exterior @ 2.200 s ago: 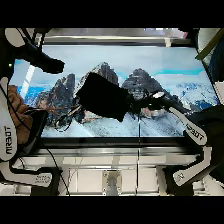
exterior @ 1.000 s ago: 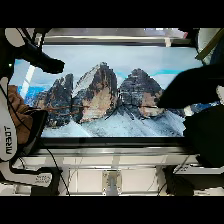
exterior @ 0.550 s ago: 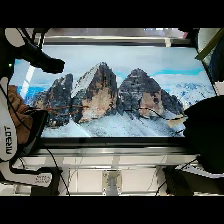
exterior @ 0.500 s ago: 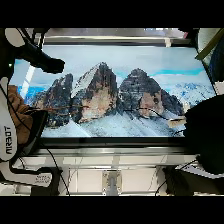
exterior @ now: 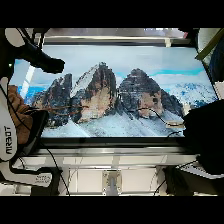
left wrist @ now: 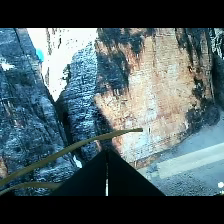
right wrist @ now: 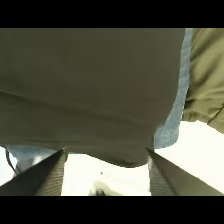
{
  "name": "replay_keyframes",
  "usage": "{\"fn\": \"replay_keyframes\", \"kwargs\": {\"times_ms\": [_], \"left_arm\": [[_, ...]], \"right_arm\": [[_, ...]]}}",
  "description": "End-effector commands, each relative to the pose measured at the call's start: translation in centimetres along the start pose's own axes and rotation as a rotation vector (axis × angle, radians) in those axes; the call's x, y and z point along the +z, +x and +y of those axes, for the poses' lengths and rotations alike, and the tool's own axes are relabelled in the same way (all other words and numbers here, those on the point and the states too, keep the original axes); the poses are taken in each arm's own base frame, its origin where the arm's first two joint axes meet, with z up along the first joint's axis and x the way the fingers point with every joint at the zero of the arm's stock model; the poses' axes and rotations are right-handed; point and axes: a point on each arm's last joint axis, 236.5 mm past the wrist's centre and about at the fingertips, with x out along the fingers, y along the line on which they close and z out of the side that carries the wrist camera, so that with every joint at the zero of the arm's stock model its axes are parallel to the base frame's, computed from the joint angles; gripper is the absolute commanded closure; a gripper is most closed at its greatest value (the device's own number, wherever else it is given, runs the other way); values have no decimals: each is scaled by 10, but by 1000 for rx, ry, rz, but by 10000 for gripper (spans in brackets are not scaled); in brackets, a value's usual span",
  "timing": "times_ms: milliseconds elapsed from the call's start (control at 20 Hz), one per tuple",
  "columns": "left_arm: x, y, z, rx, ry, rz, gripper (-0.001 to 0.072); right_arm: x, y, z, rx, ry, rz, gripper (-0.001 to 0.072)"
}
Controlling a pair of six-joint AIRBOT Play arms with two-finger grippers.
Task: Fold the clothes and pants, and hang the long-sleeved shirts on hangers.
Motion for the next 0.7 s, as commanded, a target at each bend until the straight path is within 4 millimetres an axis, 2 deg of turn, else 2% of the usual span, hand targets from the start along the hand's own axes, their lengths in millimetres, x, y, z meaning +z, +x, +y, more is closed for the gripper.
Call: {"fn": "replay_keyframes", "kwargs": {"times_ms": [0, 50, 100, 150, 200, 300, 400, 450, 500, 650], "left_arm": [[0, 0, 0, 0, 0, 0, 697], [0, 0, 0, -1, 0, 0, 697], [0, 0, 0, -1, -1, 0, 697], [0, 0, 0, -2, -1, 0, 697], [0, 0, -2, -8, -1, -1, 697], [1, 0, -6, -27, -2, -4, 697], [1, 0, -7, -27, 0, -4, 696], [1, 0, -7, -27, 0, -4, 697], [1, 0, -7, -27, 0, -3, 697], [0, 0, -7, -27, 0, 0, 696]], "right_arm": [[36, -49, 70, 286, -24, -209, 354], [35, -77, 125, 511, -113, -250, 450], [19, -109, 183, 748, -256, -263, 527], [-5, -137, 228, 914, -414, -259, 666], [-36, -155, 265, 1021, -569, -237, 703], [-99, -160, 318, 1080, -825, -151, 703], [-156, -149, 352, 1037, -1096, -124, 703], [-177, -139, 362, 982, -1199, -121, 703], [-192, -130, 367, 924, -1273, -117, 704], [-219, -110, 370, 783, -1410, -105, 702]]}}
